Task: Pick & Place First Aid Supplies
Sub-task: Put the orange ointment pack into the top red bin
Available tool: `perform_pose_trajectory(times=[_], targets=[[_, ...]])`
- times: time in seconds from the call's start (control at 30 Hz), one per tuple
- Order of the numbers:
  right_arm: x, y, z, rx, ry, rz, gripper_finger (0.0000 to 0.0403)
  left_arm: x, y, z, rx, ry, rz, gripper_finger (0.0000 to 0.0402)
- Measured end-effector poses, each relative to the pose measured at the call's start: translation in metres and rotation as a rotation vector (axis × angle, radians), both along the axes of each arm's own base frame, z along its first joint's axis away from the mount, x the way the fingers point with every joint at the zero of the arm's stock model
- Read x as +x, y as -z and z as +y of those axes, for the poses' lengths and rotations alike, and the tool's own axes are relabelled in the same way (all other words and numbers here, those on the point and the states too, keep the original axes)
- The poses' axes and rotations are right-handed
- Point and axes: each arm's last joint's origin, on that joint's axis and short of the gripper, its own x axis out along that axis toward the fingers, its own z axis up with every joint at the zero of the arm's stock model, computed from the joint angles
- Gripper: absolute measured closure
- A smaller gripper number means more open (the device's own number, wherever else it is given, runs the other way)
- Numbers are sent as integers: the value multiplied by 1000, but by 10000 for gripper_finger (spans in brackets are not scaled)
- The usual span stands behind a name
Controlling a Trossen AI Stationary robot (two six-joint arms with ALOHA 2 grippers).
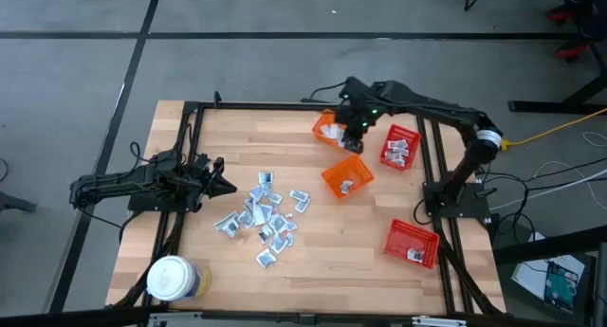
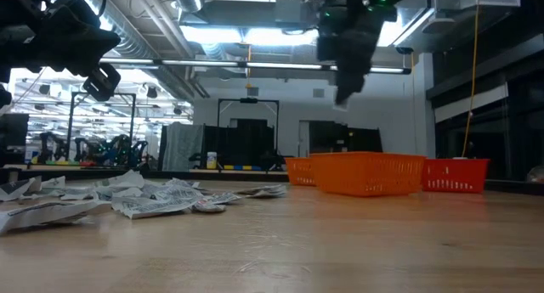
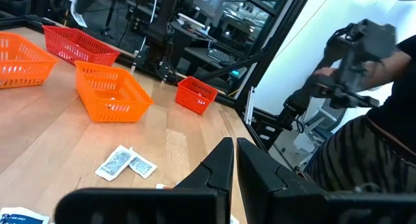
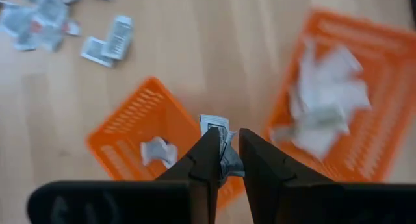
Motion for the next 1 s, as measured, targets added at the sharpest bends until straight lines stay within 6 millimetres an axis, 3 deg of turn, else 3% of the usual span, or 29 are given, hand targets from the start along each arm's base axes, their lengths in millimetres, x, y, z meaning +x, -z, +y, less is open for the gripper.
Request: perform_pose_trajectory(times=[0.47,0.77,1.0], targets=[[-103,28,-13,-59,301,108,344,0,0,0,0,0,0,386],[-141,46,-6,-79,409,223,344,0,0,0,0,0,0,386],[-156,60,-3,-42,446,267,344,0,0,0,0,0,0,386]])
